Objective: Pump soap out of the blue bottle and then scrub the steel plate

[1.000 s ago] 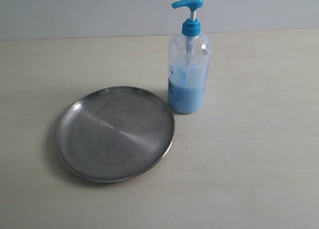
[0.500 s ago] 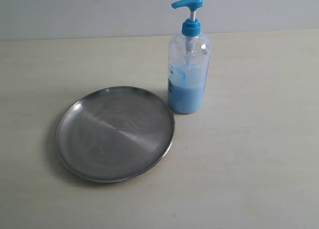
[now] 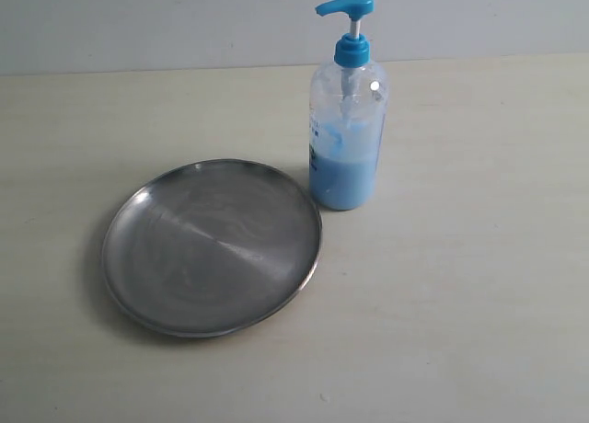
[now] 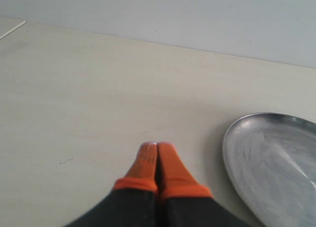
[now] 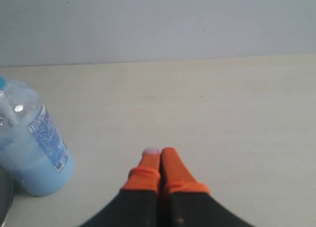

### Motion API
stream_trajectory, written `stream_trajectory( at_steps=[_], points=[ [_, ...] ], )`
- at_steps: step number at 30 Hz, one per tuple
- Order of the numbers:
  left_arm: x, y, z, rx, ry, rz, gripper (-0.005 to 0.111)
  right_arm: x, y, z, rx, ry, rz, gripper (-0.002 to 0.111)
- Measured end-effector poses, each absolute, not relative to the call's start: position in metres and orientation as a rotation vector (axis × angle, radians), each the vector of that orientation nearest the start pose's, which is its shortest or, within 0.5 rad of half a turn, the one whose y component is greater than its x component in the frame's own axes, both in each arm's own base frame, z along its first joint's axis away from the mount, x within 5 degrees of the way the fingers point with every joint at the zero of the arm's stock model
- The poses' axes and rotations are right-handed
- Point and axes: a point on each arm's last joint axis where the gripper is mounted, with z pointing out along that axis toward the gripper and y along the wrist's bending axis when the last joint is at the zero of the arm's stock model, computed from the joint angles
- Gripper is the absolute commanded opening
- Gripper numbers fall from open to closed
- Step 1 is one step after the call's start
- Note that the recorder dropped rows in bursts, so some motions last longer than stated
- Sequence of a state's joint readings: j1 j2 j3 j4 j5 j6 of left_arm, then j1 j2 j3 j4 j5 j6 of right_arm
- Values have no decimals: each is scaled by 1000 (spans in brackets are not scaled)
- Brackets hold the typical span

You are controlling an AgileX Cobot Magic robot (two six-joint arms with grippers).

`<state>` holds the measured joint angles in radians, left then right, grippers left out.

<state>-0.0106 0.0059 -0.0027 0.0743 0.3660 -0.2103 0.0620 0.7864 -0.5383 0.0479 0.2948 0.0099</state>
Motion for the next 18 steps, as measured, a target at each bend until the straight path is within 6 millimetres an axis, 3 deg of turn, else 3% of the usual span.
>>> stream_trajectory(
  at_steps=[10, 13, 18],
  points=[
    [53, 2, 181, -139, 1847, -81, 0, 196, 21, 253, 9, 2247, 208, 0],
    [53, 2, 181, -139, 1847, -81, 0, 202, 28, 256, -90, 2261, 223, 0],
    [53, 2, 181, -139, 1847, -81, 0, 196, 56, 253, -355, 2260, 241, 0]
  ],
)
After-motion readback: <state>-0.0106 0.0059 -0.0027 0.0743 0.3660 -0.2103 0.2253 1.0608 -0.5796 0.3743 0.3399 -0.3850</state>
